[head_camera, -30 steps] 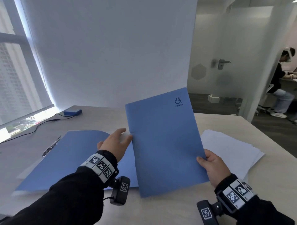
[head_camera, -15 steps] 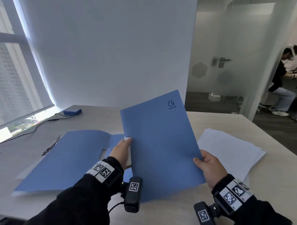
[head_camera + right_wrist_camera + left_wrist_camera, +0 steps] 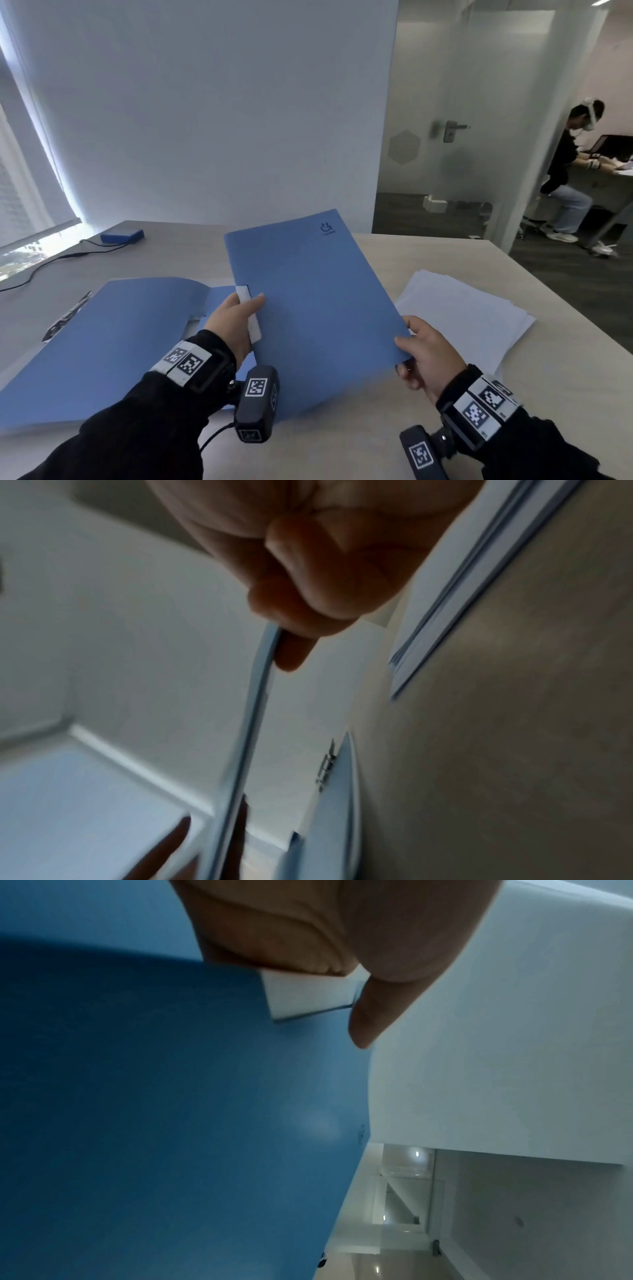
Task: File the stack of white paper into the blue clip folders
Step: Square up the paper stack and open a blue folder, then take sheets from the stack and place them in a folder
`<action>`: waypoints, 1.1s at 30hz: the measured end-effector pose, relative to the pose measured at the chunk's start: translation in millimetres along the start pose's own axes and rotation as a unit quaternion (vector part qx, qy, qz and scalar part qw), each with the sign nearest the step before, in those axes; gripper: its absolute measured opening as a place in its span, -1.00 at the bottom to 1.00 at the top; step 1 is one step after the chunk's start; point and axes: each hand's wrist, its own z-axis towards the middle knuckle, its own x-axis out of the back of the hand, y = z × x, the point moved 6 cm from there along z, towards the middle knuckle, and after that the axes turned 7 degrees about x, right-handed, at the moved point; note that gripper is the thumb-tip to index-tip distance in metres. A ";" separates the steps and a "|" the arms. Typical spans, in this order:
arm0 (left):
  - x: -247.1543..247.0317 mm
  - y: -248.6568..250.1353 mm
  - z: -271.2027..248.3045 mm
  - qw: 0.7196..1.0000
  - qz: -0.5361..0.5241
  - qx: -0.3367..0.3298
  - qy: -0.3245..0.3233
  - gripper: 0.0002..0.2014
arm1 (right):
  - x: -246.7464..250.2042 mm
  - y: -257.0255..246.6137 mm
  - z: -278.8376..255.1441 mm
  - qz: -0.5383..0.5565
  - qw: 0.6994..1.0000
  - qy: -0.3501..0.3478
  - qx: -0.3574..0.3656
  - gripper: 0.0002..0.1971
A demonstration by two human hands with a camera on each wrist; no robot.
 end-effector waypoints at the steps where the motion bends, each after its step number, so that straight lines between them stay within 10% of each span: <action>1: -0.9 -2.0 0.6 1.000 0.004 0.013 -0.003 -0.75 | 3.3 1.8 3.3 0.036 0.999 0.018 -0.003 -0.76; 11: -1.4 -38.9 -2.4 0.995 0.079 0.057 0.001 -0.83 | 47.5 18.1 96.2 0.084 0.966 0.236 -0.067 -0.74; 20: -25.2 -50.1 4.6 0.992 0.114 0.053 -0.034 -0.83 | 45.2 36.3 165.4 0.041 0.957 0.219 -0.185 -0.85; 24: -42.5 -53.0 4.3 0.989 0.128 0.050 -0.046 -0.84 | 43.1 39.6 155.5 0.093 0.957 0.193 -0.197 -0.62; 33: -120.7 -80.6 -9.4 0.986 0.156 0.006 -0.065 -0.82 | 126.6 22.4 52.1 0.117 0.954 0.254 -0.109 -0.81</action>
